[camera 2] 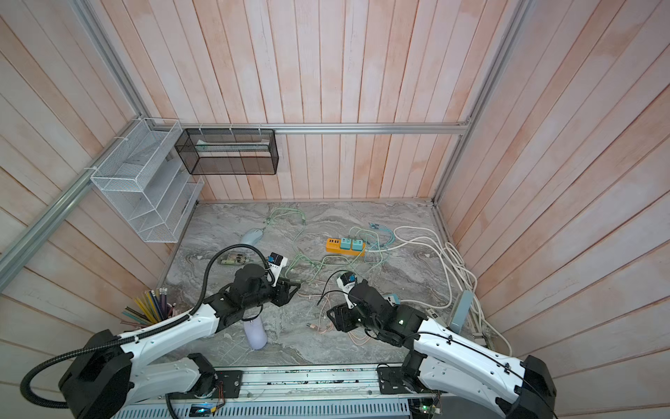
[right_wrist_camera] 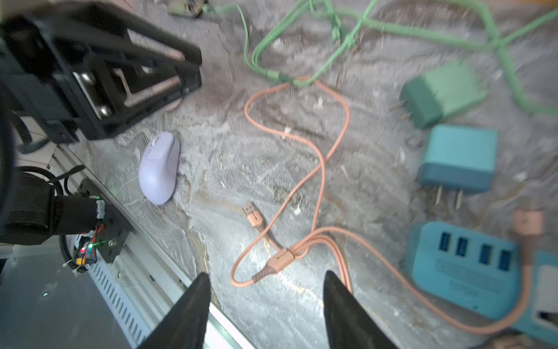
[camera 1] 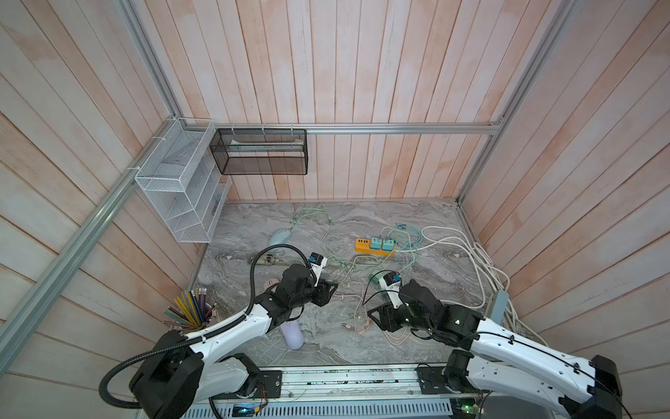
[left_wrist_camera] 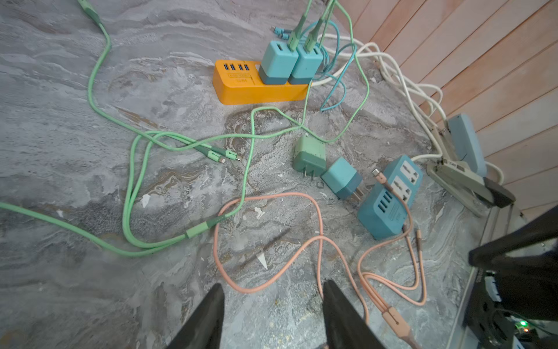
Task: Unplug the wireless mouse
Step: Place the power cord at the center of the board, then pick up the power cord at the center of the board.
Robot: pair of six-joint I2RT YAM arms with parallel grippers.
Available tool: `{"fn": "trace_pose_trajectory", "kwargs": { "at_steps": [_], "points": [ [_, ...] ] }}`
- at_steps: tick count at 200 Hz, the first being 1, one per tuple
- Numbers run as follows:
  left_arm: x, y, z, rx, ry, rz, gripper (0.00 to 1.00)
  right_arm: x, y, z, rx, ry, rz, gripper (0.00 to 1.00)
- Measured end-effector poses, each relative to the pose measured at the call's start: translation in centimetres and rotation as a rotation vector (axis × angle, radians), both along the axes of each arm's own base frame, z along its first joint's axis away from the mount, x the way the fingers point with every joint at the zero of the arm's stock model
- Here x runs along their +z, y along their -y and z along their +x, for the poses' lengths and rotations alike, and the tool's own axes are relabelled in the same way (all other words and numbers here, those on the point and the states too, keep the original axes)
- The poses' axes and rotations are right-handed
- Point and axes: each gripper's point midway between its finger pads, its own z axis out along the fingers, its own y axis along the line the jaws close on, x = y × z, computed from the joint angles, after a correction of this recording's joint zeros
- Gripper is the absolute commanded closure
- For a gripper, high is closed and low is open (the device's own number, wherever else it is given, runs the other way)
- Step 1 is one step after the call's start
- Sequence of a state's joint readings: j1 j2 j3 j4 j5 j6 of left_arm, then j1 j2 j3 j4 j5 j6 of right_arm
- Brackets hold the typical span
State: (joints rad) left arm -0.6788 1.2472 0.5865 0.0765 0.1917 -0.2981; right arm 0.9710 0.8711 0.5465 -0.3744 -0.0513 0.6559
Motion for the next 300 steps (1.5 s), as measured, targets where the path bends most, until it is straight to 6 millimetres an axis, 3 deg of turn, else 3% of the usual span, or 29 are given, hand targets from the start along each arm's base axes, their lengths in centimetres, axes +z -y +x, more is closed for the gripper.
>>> {"fn": "trace_pose_trajectory", "kwargs": {
  "at_steps": [22,53,101,156,203,257,300],
  "points": [
    [0.0,1.6,0.7,-0.042,0.014,0.006,0.46,-3.3,0.6,-1.0,-0.061,-0.101,0.038,0.39],
    [-0.1,3.6,1.5,-0.088,0.028,0.009,0.46,-5.1,1.8,-0.3,-0.21,-0.19,0.165,0.38],
    [-4.2,4.6,0.8,-0.132,-0.041,0.072,0.49,-7.7,2.7,-0.7,-0.376,-0.369,0.408,0.35],
    [-6.5,4.5,-1.3,-0.168,-0.095,0.093,0.49,-6.4,1.3,-0.1,-0.414,-0.453,0.521,0.31],
    [-7.9,4.4,-1.9,-0.165,-0.135,0.09,0.49,-7.9,0.6,0.3,-0.446,-0.517,0.474,0.3],
    [-9.6,4.8,-2.8,-0.192,-0.207,0.081,0.51,-7.8,-0.8,1.7,-0.443,-0.508,0.485,0.29],
    [-9.5,6.5,-3.3,-0.241,-0.23,0.014,0.55,-7.9,-2.1,3.0,-0.429,-0.49,0.494,0.29]
  ]
}}
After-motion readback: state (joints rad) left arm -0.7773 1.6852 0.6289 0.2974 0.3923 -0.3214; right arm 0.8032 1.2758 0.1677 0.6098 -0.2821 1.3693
